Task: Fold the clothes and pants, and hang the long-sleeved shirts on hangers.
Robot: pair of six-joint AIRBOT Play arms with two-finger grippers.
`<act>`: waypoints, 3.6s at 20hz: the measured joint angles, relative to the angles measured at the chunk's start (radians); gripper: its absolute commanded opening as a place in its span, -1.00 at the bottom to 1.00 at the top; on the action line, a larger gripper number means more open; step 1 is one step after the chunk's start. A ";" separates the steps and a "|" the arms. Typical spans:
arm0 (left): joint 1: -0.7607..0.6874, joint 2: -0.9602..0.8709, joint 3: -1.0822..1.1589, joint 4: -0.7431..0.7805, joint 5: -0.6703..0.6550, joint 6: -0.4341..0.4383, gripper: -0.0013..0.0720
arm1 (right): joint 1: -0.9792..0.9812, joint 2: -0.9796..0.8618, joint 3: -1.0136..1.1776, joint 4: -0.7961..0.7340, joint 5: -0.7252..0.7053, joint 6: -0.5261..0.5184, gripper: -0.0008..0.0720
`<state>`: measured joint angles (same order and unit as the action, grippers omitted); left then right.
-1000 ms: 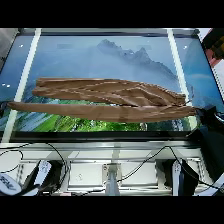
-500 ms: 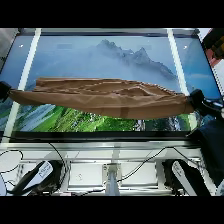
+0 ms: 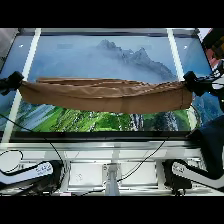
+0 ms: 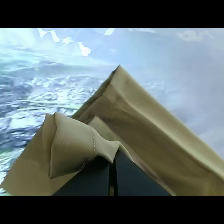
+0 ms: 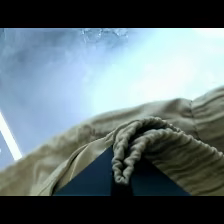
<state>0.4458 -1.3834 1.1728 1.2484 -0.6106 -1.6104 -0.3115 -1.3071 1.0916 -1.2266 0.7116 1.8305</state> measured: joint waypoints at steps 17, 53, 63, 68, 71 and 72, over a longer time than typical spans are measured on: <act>-0.079 -0.289 0.130 -0.028 0.228 -0.278 -0.92 | 0.085 -0.278 0.044 0.145 -0.457 0.267 -0.87; 0.112 -0.384 0.422 -0.023 -0.297 0.073 0.95 | 0.027 -0.168 0.070 0.043 -0.165 -0.007 0.88; 0.172 -0.644 0.637 -0.222 -0.616 0.311 0.61 | 0.014 -0.162 0.083 0.108 0.136 -0.043 0.84; 0.183 -0.706 0.646 -0.384 -0.653 0.446 0.57 | 0.014 -0.162 0.084 0.159 0.175 -0.045 0.51; 0.164 -0.725 0.646 -0.397 -0.672 0.486 -0.86 | 0.019 -0.162 0.084 0.188 0.182 -0.061 0.45; 0.156 -0.729 0.645 -0.394 -0.679 0.493 -0.91 | 0.024 -0.162 0.084 0.200 0.184 -0.077 0.40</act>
<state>0.6018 -2.1120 1.8183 0.8539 -1.2892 -1.1172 -0.2871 -1.4693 1.1755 -1.0267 0.8955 1.7531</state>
